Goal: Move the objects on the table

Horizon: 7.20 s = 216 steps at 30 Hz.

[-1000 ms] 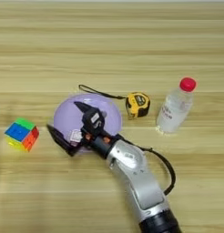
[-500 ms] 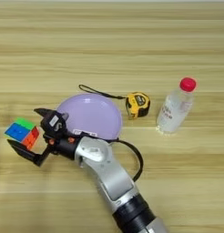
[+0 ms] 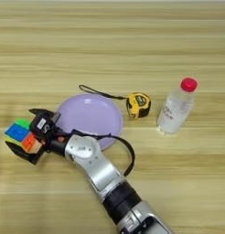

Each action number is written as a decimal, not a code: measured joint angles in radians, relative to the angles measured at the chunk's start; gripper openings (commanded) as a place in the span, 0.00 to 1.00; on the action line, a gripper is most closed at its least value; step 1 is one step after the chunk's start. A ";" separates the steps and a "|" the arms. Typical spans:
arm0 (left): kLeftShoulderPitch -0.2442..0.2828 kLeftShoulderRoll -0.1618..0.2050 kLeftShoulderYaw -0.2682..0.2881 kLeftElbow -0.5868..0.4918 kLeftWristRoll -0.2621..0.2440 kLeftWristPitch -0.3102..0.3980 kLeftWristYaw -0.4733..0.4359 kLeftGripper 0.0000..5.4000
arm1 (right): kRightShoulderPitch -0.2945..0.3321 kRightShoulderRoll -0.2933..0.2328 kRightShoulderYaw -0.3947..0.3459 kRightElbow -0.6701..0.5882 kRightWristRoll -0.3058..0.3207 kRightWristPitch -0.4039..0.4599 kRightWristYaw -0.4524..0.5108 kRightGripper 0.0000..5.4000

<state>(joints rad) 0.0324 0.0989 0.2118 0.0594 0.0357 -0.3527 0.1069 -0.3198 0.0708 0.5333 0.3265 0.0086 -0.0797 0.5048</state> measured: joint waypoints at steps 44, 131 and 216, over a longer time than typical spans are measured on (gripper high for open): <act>0.009 -0.002 0.000 -0.042 0.001 0.020 0.029 1.00 | -0.127 0.062 -0.005 0.309 0.007 -0.077 0.027 0.74; 0.015 -0.008 -0.010 -0.043 0.005 0.024 0.030 1.00 | 0.054 -0.109 -0.386 0.004 0.001 0.051 -0.187 0.62; 0.005 -0.008 -0.033 -0.009 0.027 0.024 0.029 1.00 | 0.224 -0.299 -0.790 -0.644 0.140 0.224 -0.346 1.00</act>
<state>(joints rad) 0.0373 0.0909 0.1791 0.0508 0.0629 -0.3288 0.1359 -0.0961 -0.2284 -0.2572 -0.3171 0.1488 0.1440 0.1589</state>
